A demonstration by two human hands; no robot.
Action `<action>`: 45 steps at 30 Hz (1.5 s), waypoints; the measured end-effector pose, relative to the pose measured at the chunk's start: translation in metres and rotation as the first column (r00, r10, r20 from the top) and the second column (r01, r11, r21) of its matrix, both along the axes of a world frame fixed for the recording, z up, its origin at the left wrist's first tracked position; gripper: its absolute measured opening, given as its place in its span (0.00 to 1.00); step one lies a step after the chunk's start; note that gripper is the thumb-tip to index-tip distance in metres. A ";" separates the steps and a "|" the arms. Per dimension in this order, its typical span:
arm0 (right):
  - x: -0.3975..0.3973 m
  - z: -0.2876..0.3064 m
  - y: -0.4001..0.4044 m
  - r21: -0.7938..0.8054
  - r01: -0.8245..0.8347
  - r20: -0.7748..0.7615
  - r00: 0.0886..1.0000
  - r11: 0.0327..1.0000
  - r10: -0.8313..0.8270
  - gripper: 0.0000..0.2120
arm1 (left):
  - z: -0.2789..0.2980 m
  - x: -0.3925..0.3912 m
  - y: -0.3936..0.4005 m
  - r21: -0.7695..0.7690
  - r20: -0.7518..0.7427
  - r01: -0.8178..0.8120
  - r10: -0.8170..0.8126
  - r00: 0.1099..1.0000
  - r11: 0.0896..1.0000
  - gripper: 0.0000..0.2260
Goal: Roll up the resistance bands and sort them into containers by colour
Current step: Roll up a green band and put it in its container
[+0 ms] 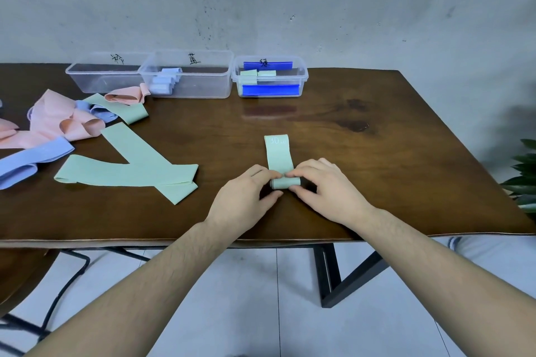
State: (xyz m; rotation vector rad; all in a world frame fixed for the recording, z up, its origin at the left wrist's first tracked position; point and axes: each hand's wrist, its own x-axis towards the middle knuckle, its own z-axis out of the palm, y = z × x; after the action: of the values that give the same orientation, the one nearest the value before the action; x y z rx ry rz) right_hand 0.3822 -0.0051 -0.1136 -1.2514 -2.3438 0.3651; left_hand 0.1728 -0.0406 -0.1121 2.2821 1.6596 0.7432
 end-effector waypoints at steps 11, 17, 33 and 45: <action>0.010 0.002 -0.030 -0.008 -0.025 -0.069 0.997 1.000 0.024 0.12 | 0.001 -0.002 -0.022 0.030 -0.010 0.067 -0.067 0.998 0.997 0.13; 0.016 0.001 -0.049 0.008 -0.054 -0.102 0.993 0.998 0.055 0.10 | -0.002 -0.002 -0.039 0.059 0.005 0.123 -0.124 0.992 0.991 0.13; 0.014 -0.002 -0.042 0.028 -0.033 -0.018 0.999 0.999 0.033 0.14 | -0.003 0.001 -0.037 0.042 -0.020 0.084 -0.083 0.996 0.996 0.16; 0.013 0.000 -0.035 0.029 -0.025 -0.029 0.999 0.999 0.026 0.18 | -0.004 0.004 -0.027 0.088 0.015 0.054 -0.056 0.998 0.995 0.10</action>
State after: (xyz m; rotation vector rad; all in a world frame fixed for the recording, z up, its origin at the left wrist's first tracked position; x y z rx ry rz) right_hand 0.3954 -0.0400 -0.1136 -1.1963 -2.3338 0.3540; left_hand 0.1765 -0.0673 -0.1160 2.3627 1.5796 0.8365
